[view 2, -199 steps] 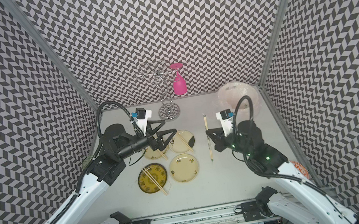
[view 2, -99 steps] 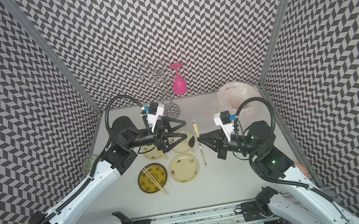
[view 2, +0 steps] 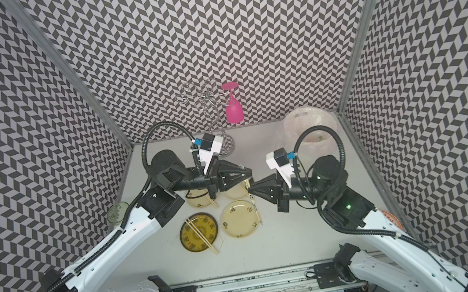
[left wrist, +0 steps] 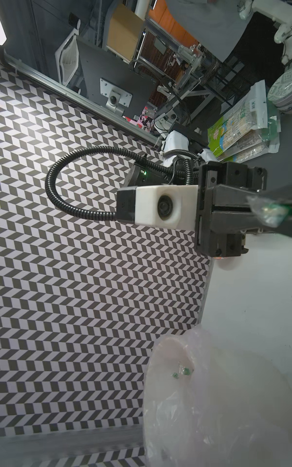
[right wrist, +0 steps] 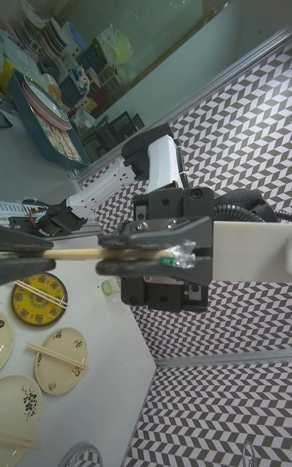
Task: Remove the packaging of disposable chopsticks
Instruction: Remove the packet bag from the disposable chopsticks.
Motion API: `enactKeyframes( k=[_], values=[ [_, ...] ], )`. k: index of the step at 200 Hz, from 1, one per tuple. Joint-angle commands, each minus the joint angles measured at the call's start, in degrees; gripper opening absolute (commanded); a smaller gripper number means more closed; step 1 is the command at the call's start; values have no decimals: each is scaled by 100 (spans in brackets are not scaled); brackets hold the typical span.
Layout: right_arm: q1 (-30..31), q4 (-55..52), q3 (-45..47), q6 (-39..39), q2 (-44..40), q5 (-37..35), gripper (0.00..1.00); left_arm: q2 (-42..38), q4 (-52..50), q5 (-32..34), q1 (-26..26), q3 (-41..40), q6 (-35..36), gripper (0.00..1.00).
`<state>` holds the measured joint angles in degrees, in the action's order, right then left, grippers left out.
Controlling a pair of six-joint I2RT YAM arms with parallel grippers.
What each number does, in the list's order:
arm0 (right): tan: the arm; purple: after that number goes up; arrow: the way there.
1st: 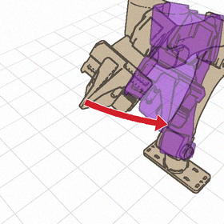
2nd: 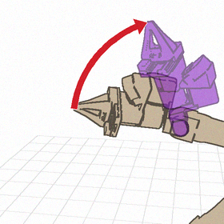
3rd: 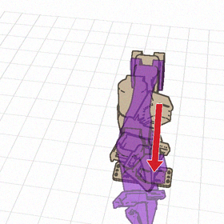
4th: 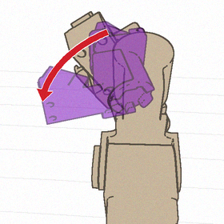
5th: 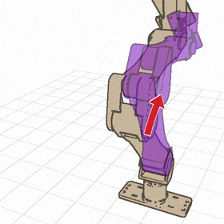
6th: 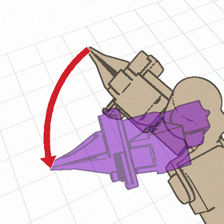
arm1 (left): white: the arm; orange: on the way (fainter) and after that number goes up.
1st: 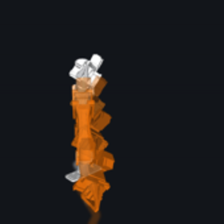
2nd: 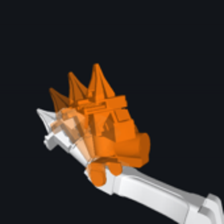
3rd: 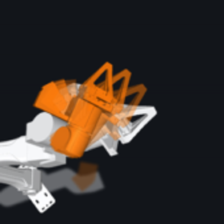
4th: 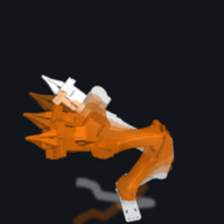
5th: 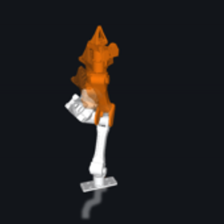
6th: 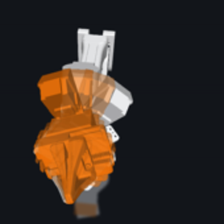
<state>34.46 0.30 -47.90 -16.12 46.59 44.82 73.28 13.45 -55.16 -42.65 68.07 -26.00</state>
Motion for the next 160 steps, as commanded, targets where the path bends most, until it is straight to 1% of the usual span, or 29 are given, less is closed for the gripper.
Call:
enactKeyframes(
  k=[1,8,12,16,21,26,29,32,37,50,74,82,88,98,106,108,111,117,119,123,127,132,137,142,146,149,160],
  values=[
    [35,331,-88,-23,17,-42,0,-76,26,117,-40,180,121,0],
    [43,335,-94,-17,25,-78,0,-135,42,221,-39,186,164,0],
    [43,328,-97,0,32,-117,7,-170,50,300,-39,186,181,0],
    [48,322,-96,2,34,-164,21,-208,60,394,-39,194,195,0],
    [49,330,-82,4,29,-213,42,-241,88,522,-41,197,200,0],
    [48,346,-59,18,34,-230,59,-305,136,583,-22,191,193,0],
    [52,351,-49,21,35,-234,68,-323,175,621,-16,189,185,0],
    [65,351,-44,41,41,-236,75,-346,225,634,-8,203,177,0],
    [84,366,-28,63,57,-209,79,-379,293,669,-6,204,160,0],
    [170,357,-31,178,134,-117,80,-427,375,789,18,273,127,0],
    [335,299,-171,340,356,-8,72,-431,387,981,54,373,120,0],
    [375,333,-208,363,408,-19,67,-422,395,1005,70,382,101,0],
    [394,355,-233,387,436,-41,62,-417,399,1034,89,391,91,0],
    [406,382,-267,394,474,-114,49,-426,421,1087,99,374,75,0],
    [404,409,-288,394,489,-156,36,-441,437,1140,117,357,75,0],
    [404,414,-296,393,491,-170,32,-447,438,1152,121,349,77,0],
    [404,423,-306,392,494,-193,23,-460,439,1177,122,344,85,0],
    [399,437,-322,392,492,-220,2,-485,439,1218,137,330,107,0],
    [403,439,-329,391,492,-228,0,-493,439,1235,135,330,107,0],
    [404,440,-341,371,504,-260,0,-510,432,1262,143,322,125,0],
    [404,446,-351,346,505,-277,0,-529,426,1305,157,321,153,10],
    [404,445,-358,326,515,-276,0,-559,428,1353,169,308,176,30],
    [404,417,-371,325,541,-245,0,-599,437,1419,198,289,182,47],
    [404,382,-397,317,569,-209,0,-650,443,1493,223,271,177,58],
    [404,340,-418,317,591,-185,0,-696,458,1555,242,252,163,64],
    [404,309,-436,320,615,-154,0,-727,473,1591,268,240,144,67],
    [404,185,-495,352,690,-75,0,-816,556,1585,372,205,75,67]
  ],
)
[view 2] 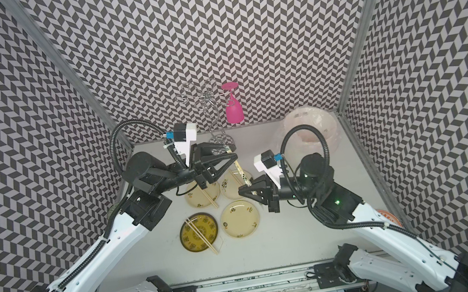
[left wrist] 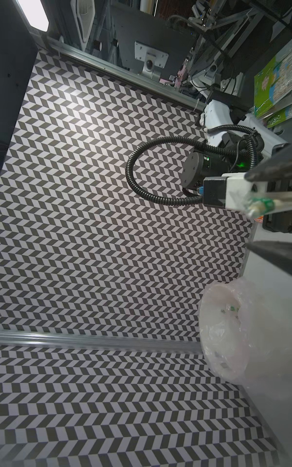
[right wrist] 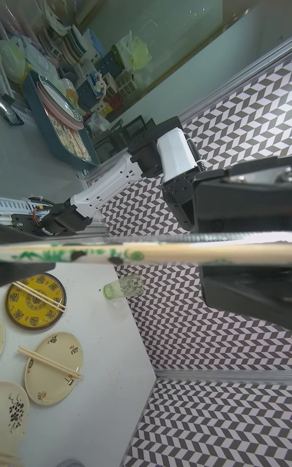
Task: Remove the packaging of disposable chopsticks
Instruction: Remove the packet bag from the disposable chopsticks.
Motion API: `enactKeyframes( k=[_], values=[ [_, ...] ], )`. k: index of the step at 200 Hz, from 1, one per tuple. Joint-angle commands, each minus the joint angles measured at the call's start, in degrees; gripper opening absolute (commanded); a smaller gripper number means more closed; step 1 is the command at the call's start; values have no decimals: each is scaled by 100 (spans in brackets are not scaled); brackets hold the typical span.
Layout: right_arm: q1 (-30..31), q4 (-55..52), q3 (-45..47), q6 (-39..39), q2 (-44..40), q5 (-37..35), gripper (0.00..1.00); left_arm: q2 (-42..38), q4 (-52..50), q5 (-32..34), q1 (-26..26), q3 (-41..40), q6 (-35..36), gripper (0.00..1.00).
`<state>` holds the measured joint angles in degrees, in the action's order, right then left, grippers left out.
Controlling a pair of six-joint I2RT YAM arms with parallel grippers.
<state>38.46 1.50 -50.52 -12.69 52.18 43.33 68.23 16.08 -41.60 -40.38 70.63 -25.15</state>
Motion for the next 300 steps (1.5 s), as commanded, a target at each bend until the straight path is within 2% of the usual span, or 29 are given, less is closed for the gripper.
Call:
enactKeyframes(
  k=[1,41,57,117,132,157,166,180,194,203,212,234,250,266,282,300],
  values=[
    [4,50,-236,10,137,89,0,-315,301,218,162,-54,-18,66],
    [4,-16,-218,19,99,194,0,-296,579,-320,513,-94,-459,58],
    [4,-69,-238,26,116,271,0,-190,640,-525,513,-36,-554,58],
    [8,-152,-267,42,97,515,0,-3,488,-645,514,108,-544,61],
    [13,-221,-298,79,157,597,0,62,484,-711,507,139,-553,51],
    [13,-280,-319,133,187,633,0,112,502,-805,514,196,-579,23],
    [13,-275,-306,147,188,639,0,112,491,-784,513,205,-556,18],
    [14,-304,-300,165,226,691,0,108,455,-763,514,226,-500,22],
    [8,-388,-307,217,261,768,0,90,260,-644,512,274,-381,51],
    [13,-409,-294,231,257,773,0,70,200,-565,509,276,-334,55],
    [13,-406,-283,234,236,760,0,68,211,-559,511,267,-316,52],
    [13,-397,-263,245,190,721,0,87,246,-605,513,267,-334,29],
    [13,-431,-264,267,204,712,0,104,275,-619,514,241,-342,21],
    [14,-431,-256,269,230,738,0,98,290,-621,522,232,-342,21],
    [15,-468,-256,293,228,749,0,76,273,-621,527,238,-320,30],
    [19,-509,-256,329,222,755,0,69,221,-621,543,266,-272,29]
  ],
)
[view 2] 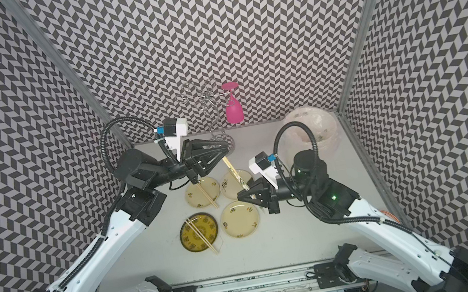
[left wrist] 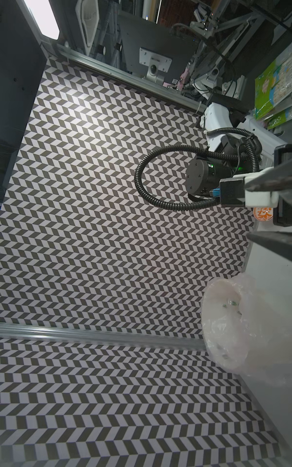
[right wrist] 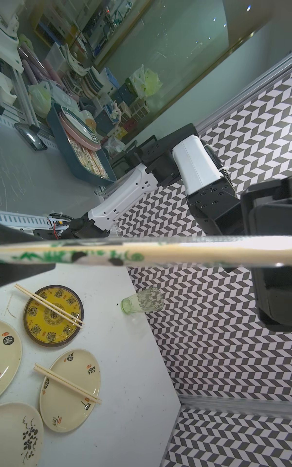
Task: Remove the packaging of disposable chopsticks
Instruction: Remove the packet bag from the disposable chopsticks.
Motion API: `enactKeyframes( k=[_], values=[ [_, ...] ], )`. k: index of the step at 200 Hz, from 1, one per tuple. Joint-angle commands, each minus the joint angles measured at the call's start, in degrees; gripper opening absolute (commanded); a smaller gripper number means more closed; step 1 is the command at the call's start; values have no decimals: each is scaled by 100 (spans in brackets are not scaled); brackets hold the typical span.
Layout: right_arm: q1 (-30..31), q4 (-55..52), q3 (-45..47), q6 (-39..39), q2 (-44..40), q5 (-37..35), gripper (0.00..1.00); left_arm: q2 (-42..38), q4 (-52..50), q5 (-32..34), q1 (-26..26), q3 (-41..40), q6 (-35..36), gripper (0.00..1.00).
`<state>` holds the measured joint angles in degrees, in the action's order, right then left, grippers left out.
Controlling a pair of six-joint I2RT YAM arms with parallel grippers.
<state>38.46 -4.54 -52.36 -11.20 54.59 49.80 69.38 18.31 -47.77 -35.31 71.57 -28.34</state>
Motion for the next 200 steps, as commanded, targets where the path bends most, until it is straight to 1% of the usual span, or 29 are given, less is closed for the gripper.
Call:
enactKeyframes(
  k=[1,17,43,74,90,94,114,123,136,146,155,162,175,184,192,200],
  values=[
    [16,94,-73,180,-23,113,0,-47,-7,-4,35,173,47,28],
    [13,94,-64,183,-44,92,0,-48,-11,-21,57,173,48,20],
    [13,21,-77,231,-28,83,0,-78,-20,-15,100,156,47,0],
    [14,-170,-113,350,-18,13,0,-106,-247,43,158,194,186,0],
    [17,-355,-172,447,-32,-95,0,-138,-691,315,165,281,538,0],
    [13,-385,-195,458,-32,-115,0,-144,-836,430,158,299,731,0],
    [18,-278,-318,198,-36,-86,0,-212,-1407,1223,78,276,1406,0],
    [25,-91,-389,-197,-27,-92,0,-243,-1628,1754,-112,208,1823,0],
    [38,461,-482,-1052,18,-164,0,-306,-1734,3115,-635,-37,2311,0],
    [110,829,-602,-1717,114,-338,0,-328,-1639,3909,-1027,-256,2588,0],
    [196,799,-833,-2134,258,-741,0,-315,-1518,4604,-1366,-424,2742,0],
    [230,651,-1026,-2385,379,-993,0,-329,-1340,5019,-1611,-579,2810,0],
    [265,709,-1292,-2698,584,-1062,0,-298,-988,5750,-2103,-827,2963,0],
    [330,690,-1501,-2770,693,-1213,0,-215,-834,6311,-2495,-913,3193,0],
    [388,622,-1716,-2732,762,-1394,0,-106,-767,6681,-2785,-928,3340,0],
    [423,548,-1943,-2683,843,-1513,0,-6,-698,6912,-3020,-951,3431,0]
  ],
)
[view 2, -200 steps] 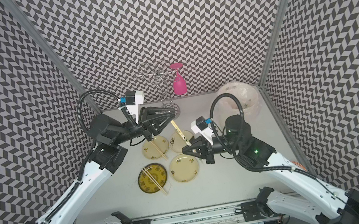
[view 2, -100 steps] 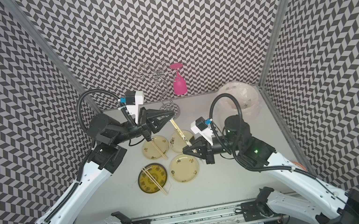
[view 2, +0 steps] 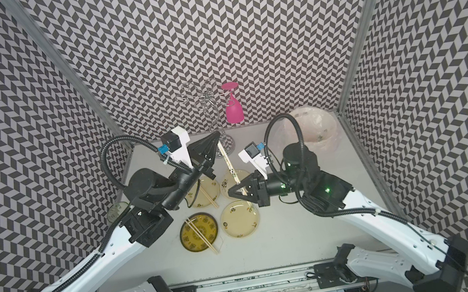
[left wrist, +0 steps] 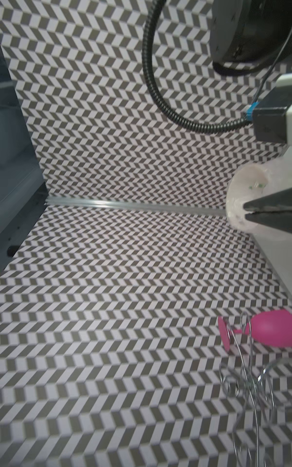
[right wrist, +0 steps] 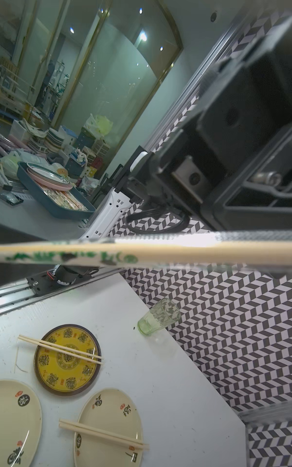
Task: Remove the packaging of disposable chopsticks
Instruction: Remove the packet bag from the disposable chopsticks.
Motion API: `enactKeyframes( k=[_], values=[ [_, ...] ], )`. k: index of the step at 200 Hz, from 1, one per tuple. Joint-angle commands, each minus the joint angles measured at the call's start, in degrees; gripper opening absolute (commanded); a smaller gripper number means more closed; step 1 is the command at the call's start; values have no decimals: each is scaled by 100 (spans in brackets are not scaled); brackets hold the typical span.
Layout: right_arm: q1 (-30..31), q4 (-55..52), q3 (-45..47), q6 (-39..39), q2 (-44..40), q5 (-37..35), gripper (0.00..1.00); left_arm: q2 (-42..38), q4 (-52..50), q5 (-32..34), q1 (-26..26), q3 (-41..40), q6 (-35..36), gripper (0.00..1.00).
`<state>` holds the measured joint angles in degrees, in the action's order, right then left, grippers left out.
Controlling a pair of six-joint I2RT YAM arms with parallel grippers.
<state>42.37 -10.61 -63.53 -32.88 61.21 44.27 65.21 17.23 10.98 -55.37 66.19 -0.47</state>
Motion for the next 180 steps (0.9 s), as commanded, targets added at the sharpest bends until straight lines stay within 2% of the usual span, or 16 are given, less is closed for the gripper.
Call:
enactKeyframes(
  k=[1,18,42,68,97,108,122,127,133,136,142,152,162,180],
  values=[
    [33,1153,-845,-516,185,-976,0,421,-582,1059,-1034,-422,649,0],
    [35,1112,-1192,-424,329,-1154,0,559,-390,1279,-1392,-557,629,0],
    [26,1184,-1422,-211,414,-1525,0,676,-537,1196,-1599,-704,113,0],
    [9,1109,-1626,192,446,-2023,0,491,-576,791,-1712,-1229,-628,0],
    [-53,1023,-1747,492,569,-1937,0,-13,-419,758,-1759,-1788,-1205,0],
    [-53,998,-1665,597,541,-1908,0,-290,-307,865,-1708,-1898,-1211,0],
    [-53,887,-1526,795,500,-1835,0,-683,-143,630,-1466,-1914,-1164,0],
    [-52,862,-1443,897,468,-1782,0,-797,-146,435,-1305,-1860,-1188,15],
    [-53,854,-1303,1047,411,-1699,0,-917,-188,158,-1075,-1772,-1229,44],
    [-53,846,-1233,1104,372,-1668,0,-976,-212,19,-966,-1723,-1265,56],
    [-53,782,-1104,1246,292,-1682,0,-1083,-279,-186,-775,-1617,-1305,71],
    [-53,609,-927,1518,198,-1710,0,-1228,-432,-602,-493,-1388,-1265,79],
    [-53,383,-793,1752,114,-1774,0,-1359,-638,-1111,-229,-1138,-1198,95],
    [-52,254,-465,2073,-69,-1647,0,-1450,-1101,-2267,273,-614,-1039,98]
  ],
)
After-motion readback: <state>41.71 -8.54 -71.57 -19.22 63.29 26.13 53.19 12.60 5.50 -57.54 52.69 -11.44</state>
